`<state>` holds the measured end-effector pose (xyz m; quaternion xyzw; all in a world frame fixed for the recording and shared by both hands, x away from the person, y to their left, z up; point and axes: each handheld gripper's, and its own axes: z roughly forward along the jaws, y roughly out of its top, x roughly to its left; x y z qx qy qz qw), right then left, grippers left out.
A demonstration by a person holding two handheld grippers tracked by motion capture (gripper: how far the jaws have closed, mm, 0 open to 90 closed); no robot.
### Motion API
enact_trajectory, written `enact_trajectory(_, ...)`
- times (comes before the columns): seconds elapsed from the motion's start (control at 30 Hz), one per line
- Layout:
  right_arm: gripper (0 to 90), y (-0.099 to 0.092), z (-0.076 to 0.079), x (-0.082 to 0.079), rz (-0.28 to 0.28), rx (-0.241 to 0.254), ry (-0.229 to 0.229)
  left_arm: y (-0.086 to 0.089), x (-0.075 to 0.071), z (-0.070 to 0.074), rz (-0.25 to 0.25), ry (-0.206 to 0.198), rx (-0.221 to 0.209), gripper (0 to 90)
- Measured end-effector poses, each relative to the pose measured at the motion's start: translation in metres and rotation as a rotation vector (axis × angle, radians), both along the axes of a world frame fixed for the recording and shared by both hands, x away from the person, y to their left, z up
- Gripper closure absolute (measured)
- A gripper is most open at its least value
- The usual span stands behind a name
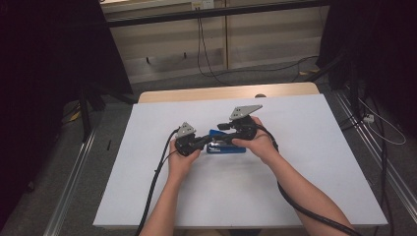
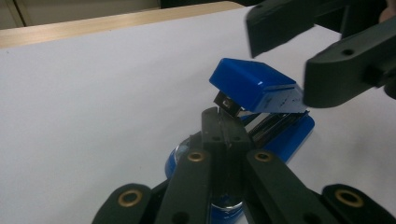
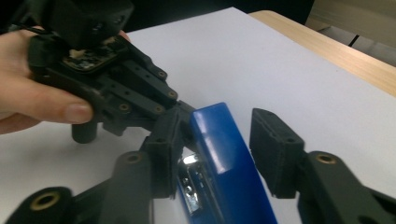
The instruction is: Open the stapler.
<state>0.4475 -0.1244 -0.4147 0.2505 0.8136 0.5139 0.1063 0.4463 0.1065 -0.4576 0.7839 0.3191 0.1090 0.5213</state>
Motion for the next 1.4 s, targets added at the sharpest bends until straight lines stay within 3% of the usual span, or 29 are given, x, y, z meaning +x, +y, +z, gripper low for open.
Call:
enact_trajectory(0.1,68.2,-0.004,0.002,-0.009,-0.011,0.014,-0.017,0.000,0.000,0.001,0.000,0.002,0.003,90.0)
enact_trajectory(0.23,81.9,-0.004,0.002,-0.021,-0.003,-0.004,-0.035,-0.001,0.000,0.002,0.000,0.005,0.013,90.0)
enact_trajectory(0.37,89.8,-0.001,-0.005,-0.029,-0.017,-0.017,-0.031,-0.003,0.001,0.003,0.001,0.006,0.020,90.0)
enact_trajectory(0.7,90.0,0.006,-0.023,-0.034,-0.061,-0.033,-0.016,-0.004,0.001,0.011,-0.007,-0.015,0.009,90.0)
enact_trajectory(1.03,90.0,0.017,-0.031,-0.036,-0.133,-0.077,-0.067,-0.005,0.002,0.016,-0.004,-0.029,0.002,90.0)
enact_trajectory(1.4,90.0,0.019,-0.036,-0.032,-0.198,-0.020,-0.057,-0.007,0.002,0.019,-0.009,-0.038,0.007,90.0)
